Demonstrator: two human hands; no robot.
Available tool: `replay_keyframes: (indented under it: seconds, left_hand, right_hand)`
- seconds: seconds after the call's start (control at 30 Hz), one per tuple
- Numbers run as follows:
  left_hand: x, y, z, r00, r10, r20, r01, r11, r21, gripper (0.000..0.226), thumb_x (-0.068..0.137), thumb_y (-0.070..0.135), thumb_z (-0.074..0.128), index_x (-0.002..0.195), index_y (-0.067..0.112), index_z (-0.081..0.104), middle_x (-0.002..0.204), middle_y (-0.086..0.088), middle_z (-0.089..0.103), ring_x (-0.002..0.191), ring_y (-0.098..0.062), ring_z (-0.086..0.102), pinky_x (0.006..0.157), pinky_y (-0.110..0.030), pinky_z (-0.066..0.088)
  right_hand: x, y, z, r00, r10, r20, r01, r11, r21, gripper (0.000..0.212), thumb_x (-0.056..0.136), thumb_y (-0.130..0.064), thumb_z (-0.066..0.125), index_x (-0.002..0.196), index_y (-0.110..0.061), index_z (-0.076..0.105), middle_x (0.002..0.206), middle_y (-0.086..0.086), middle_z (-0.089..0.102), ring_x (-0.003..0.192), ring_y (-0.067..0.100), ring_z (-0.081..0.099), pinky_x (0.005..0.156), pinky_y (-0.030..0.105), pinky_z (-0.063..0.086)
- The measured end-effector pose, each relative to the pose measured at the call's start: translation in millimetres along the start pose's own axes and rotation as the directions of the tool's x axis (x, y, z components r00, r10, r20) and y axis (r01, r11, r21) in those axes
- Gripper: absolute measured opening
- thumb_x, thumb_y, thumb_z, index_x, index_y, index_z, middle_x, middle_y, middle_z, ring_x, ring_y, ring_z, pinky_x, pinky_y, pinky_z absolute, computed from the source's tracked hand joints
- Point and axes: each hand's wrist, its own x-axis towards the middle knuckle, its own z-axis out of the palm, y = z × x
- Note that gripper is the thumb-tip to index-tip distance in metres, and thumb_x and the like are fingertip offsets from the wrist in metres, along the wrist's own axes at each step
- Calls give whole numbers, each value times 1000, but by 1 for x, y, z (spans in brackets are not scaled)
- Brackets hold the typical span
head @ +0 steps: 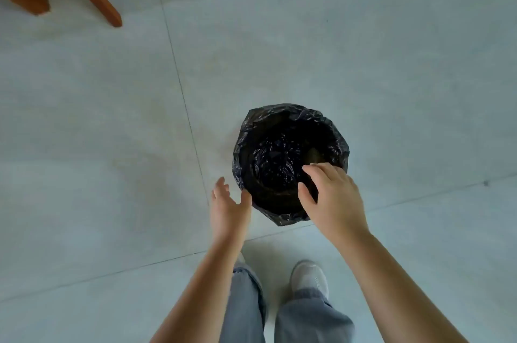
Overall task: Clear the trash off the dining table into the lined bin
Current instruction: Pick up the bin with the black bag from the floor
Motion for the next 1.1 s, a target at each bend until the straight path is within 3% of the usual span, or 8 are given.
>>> replay_keyframes:
  seconds: [0.07, 0.2, 0.37, 0.43, 0.5, 0.6, 0.73, 1.1]
  left_hand:
    - [12, -8, 15, 999, -43, 16, 45, 996, -82, 54, 86, 22, 55, 135, 13, 35, 124, -5, 53, 110, -17, 51, 77, -22, 36]
    - [31, -21, 37, 999, -34, 27, 39, 984, -174, 36, 84, 13, 55, 117, 20, 46, 93, 5, 59, 78, -8, 57, 48, -5, 36]
    - [37, -23, 35, 987, -146, 61, 158, 920, -358, 24, 80, 3, 53, 99, 18, 55, 73, 3, 58, 63, -8, 53, 56, -23, 41]
    - [31, -20, 30, 991, -119, 60, 132, 939, -317, 13, 75, 1, 55, 80, 13, 57, 60, 3, 51, 49, -1, 45, 47, -17, 34]
    - [21, -10, 23, 997, -79, 20, 82, 964, -251, 24, 71, 3, 57, 59, 19, 44, 49, 8, 39, 34, 1, 35, 35, -11, 22]
    - [-5, 11, 7, 996, -72, -50, 65, 989, -133, 29, 67, 14, 62, 56, 22, 36, 47, 10, 39, 35, -2, 39, 31, -12, 23]
    - [-45, 45, -23, 994, -93, -63, 90, 994, -56, 30, 63, 24, 62, 56, 21, 33, 42, 9, 35, 41, -12, 35, 43, -26, 21]
    - [-165, 159, -144, 972, 208, -108, -222, 964, -145, 28, 61, 21, 62, 55, 21, 34, 37, 14, 37, 34, -3, 32, 33, -14, 23]
  right_hand:
    - [6, 9, 17, 1000, 2, -31, -2, 1000, 3, 28, 79, -16, 63, 105, -6, 62, 102, 12, 67, 91, 34, 60, 80, 42, 48]
    - [12, 22, 41, 999, 0, -33, 1, 1000, 18, 29, 78, -15, 63, 106, -5, 62, 102, 12, 67, 89, 34, 61, 81, 43, 50]
    - [17, 21, 44, 999, 31, -32, -30, 999, 34, 31, 82, -18, 59, 111, -7, 60, 107, 10, 65, 96, 31, 57, 86, 42, 46]
    - [16, 15, 36, 999, 29, -32, -28, 999, 35, 31, 82, -19, 58, 111, -8, 59, 107, 9, 65, 96, 31, 57, 86, 42, 46]
    - [12, 8, 22, 999, 28, -36, -27, 999, 30, 31, 82, -19, 58, 110, -9, 59, 106, 9, 65, 96, 30, 57, 86, 41, 46]
    - [2, -3, -5, 998, 37, -43, -36, 999, 12, 31, 82, -20, 57, 111, -9, 59, 106, 9, 65, 96, 30, 57, 85, 40, 45]
    - [-16, -21, -56, 996, 54, -66, -53, 999, 12, 32, 83, -22, 56, 113, -11, 58, 110, 7, 65, 101, 28, 56, 88, 38, 43]
    - [-84, -89, -222, 975, 127, -183, -101, 984, 147, 33, 86, -23, 53, 118, -14, 54, 114, 5, 62, 103, 24, 53, 90, 38, 45]
